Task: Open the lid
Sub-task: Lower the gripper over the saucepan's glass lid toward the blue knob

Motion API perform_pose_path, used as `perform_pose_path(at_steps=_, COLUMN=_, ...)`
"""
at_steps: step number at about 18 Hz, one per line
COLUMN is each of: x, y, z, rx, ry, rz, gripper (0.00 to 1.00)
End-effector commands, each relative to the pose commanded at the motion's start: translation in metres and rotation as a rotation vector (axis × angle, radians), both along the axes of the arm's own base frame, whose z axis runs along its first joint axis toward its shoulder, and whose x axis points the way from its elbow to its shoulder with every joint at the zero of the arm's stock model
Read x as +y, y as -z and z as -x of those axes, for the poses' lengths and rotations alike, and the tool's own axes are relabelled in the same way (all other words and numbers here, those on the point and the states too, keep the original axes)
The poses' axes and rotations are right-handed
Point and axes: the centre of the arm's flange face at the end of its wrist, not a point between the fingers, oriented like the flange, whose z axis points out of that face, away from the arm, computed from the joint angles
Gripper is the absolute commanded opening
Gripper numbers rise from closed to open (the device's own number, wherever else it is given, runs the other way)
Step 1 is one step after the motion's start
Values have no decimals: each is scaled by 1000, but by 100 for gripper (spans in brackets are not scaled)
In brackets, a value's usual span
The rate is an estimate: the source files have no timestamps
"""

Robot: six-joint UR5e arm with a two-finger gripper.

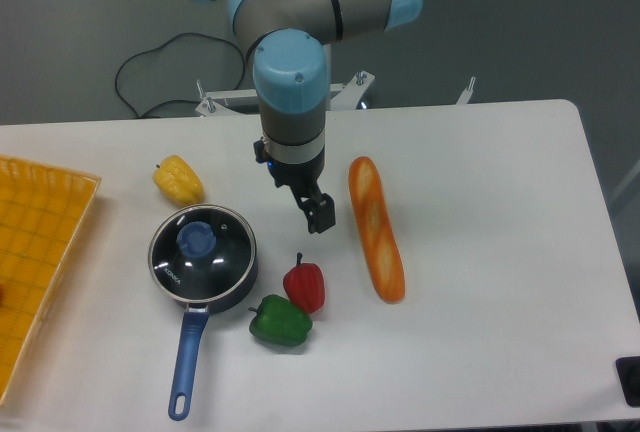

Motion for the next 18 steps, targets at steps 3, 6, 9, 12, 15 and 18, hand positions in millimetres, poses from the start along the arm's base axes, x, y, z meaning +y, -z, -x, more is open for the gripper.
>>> perform_pose_path(at_steps=3, x=18, y=9, z=-11, rx=-40, ry=22, rz=-29, gripper=100)
perform_pose_path(at_steps=6, x=32, y=18, z=-31, rx=-49, ry=57, rz=-15, gripper=100)
perform_pose_path(at_steps=9, x=36, y=23, z=-35, rx=-53, ry=46, rz=-8, gripper=100)
perform_pose_path(at_steps=12, x=44, y=34, z=-48, rx=-42, ry=45, rz=29, gripper=100)
perform_pose_path(at_steps=15, x=63, y=38, z=-60, rx=-13, ry=43, rz=55, gripper=100)
perform_pose_path(at_steps=18, x=69, y=43, z=-65, rx=-18, ry=15, rz=60, gripper=100)
